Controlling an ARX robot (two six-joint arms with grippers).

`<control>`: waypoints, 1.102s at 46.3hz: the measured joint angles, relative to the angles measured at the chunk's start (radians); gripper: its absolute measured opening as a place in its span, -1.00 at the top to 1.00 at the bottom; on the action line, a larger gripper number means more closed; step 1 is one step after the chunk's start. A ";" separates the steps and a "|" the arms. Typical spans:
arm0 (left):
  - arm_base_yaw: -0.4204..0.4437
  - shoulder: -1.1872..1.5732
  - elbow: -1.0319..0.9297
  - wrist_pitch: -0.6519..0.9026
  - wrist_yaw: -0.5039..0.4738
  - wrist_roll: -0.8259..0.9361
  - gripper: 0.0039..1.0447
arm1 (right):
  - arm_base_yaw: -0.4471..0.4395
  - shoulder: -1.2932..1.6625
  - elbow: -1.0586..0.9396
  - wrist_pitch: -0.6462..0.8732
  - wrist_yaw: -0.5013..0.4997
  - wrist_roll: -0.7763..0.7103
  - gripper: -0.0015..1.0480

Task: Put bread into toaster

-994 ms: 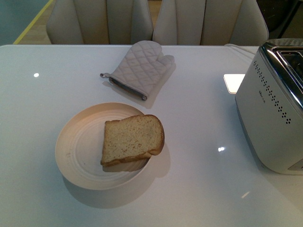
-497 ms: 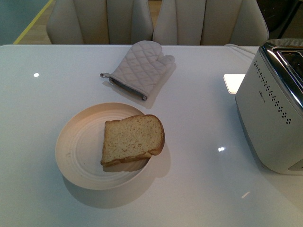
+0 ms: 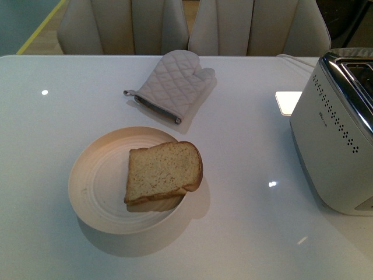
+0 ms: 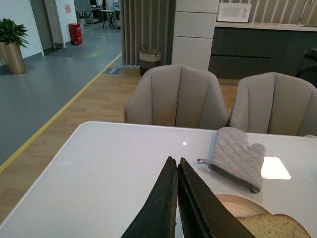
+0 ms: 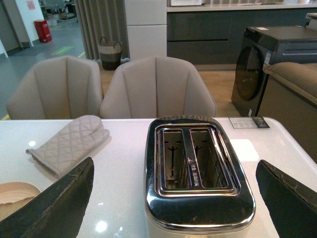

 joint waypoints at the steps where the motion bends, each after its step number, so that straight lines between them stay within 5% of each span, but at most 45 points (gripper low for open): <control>1: 0.000 0.000 0.000 0.000 0.000 0.000 0.94 | 0.000 0.000 0.000 0.000 0.000 0.000 -0.83; 5: 0.000 0.000 0.000 0.000 0.000 0.000 0.60 | 0.006 0.010 0.004 -0.014 0.024 0.003 -0.83; 8: 0.000 0.000 0.000 -0.001 -0.001 0.000 0.33 | 0.105 0.153 0.101 -0.262 0.274 0.072 -0.83; 12: 0.000 -0.002 0.000 -0.001 0.000 0.000 0.09 | 0.186 0.272 0.147 -0.362 0.379 0.105 -0.83; 19: 0.000 -0.002 0.000 -0.001 0.000 0.000 -0.32 | 0.269 0.426 0.201 -0.258 0.374 0.131 -0.83; 29: 0.000 -0.002 0.000 -0.001 0.000 0.000 -0.90 | 0.323 0.786 0.331 -0.001 0.232 0.221 -0.83; 51: 0.000 -0.002 0.000 -0.001 0.000 0.002 -0.87 | 0.383 1.636 0.581 0.361 0.008 0.466 -0.83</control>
